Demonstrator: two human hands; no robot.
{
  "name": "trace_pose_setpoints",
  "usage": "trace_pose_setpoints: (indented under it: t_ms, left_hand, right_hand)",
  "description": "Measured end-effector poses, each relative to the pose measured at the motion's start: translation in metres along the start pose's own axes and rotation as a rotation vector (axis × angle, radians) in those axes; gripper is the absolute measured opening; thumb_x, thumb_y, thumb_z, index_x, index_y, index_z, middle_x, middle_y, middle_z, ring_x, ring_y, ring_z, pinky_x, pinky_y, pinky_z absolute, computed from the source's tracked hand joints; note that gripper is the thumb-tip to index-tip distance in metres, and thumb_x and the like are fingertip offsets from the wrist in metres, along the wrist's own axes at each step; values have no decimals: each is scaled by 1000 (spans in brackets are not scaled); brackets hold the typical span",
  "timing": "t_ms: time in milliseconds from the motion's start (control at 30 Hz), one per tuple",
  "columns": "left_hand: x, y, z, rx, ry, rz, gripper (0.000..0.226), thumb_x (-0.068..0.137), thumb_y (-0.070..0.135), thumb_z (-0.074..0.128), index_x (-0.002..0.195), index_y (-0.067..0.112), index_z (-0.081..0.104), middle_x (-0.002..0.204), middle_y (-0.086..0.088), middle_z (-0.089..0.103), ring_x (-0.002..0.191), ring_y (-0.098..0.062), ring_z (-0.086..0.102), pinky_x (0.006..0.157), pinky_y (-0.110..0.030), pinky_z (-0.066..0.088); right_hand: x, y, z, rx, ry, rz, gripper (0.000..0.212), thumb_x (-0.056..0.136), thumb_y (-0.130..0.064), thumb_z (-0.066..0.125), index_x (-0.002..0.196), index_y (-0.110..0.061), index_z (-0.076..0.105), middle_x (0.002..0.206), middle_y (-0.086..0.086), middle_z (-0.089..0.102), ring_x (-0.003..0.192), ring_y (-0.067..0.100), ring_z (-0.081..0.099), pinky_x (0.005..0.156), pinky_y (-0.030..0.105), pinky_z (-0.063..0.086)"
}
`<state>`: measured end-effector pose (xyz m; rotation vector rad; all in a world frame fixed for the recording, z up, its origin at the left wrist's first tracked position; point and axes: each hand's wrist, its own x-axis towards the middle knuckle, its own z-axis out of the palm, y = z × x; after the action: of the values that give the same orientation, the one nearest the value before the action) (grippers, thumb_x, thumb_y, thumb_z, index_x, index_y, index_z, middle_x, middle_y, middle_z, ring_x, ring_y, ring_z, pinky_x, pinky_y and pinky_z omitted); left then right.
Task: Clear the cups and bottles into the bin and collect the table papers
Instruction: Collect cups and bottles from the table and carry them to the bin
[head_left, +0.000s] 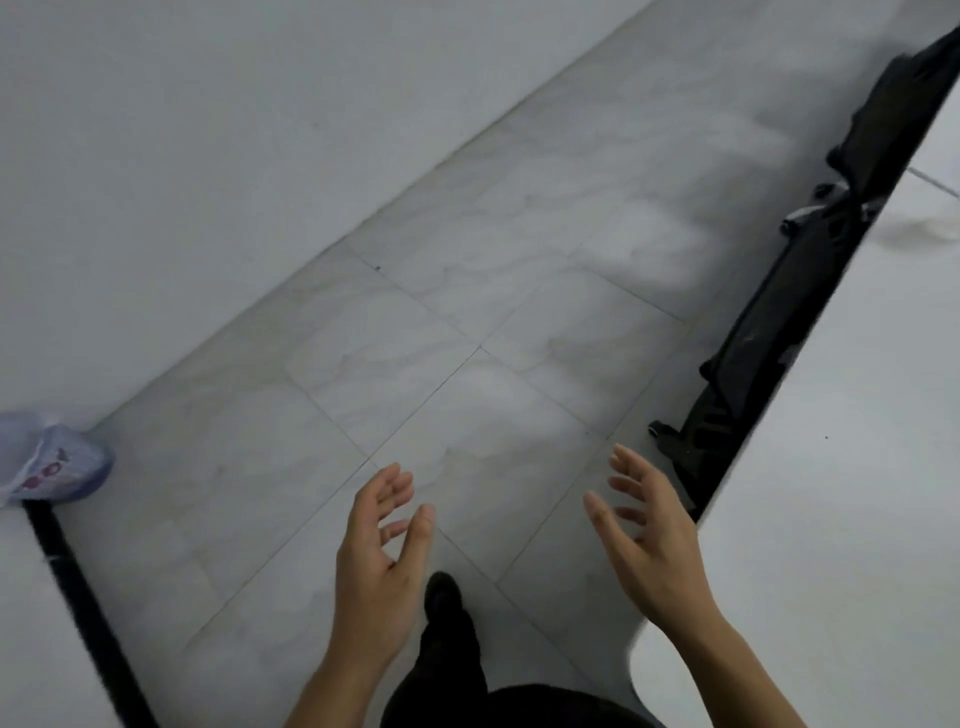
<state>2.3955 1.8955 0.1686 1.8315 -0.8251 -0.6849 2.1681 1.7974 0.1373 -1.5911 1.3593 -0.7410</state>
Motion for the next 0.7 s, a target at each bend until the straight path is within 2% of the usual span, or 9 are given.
trace_pose_setpoints:
  t_ms: [167,300,367,500,700]
  left_hand:
    - [146,41,11,5,-269,107,42,91,23,64,129,35,50,127,15,62,118,-1,59,90,-15,48]
    - [231,81,45,25,-448,178,42,92,19,64,125,41,49,126,15,63,117,-2,60,89,-18,48]
    - [265,96,74,31,-530,214,43,92,17,64,123,43,49,125,15,63,117,-1,59,89,-19,48]
    - [331,112,150,79,-675,273,43,93,17,64,125,42,49,127,15,62,118,1,58,91,-21,48]
    - [425,172,272,99,-780,306,42,93,18,64,127,39,50,126,17,61,118,1,58,88,-14,49]
  right_hand:
    - [70,-35,26,11,241,103,56,90,-32,68,139,-37,40,132,-13,54,116,-10,52,88,21,50]
    - [112,-54,23,38,410,183,58,87,-44,62,139,-38,39,130,-21,52,117,-9,52,85,14,47]
    - [138,-53,18,63,502,216,58,86,-45,62,139,-38,40,131,-23,52,117,-8,53,85,15,48]
    - [207,-27,9,116,635,290,57,89,-32,69,140,-35,44,132,-21,53,118,-8,53,87,19,50]
    - [347,-5,-57,154,716,347,61,91,-32,68,146,-30,41,134,-13,53,119,0,54,94,26,50]
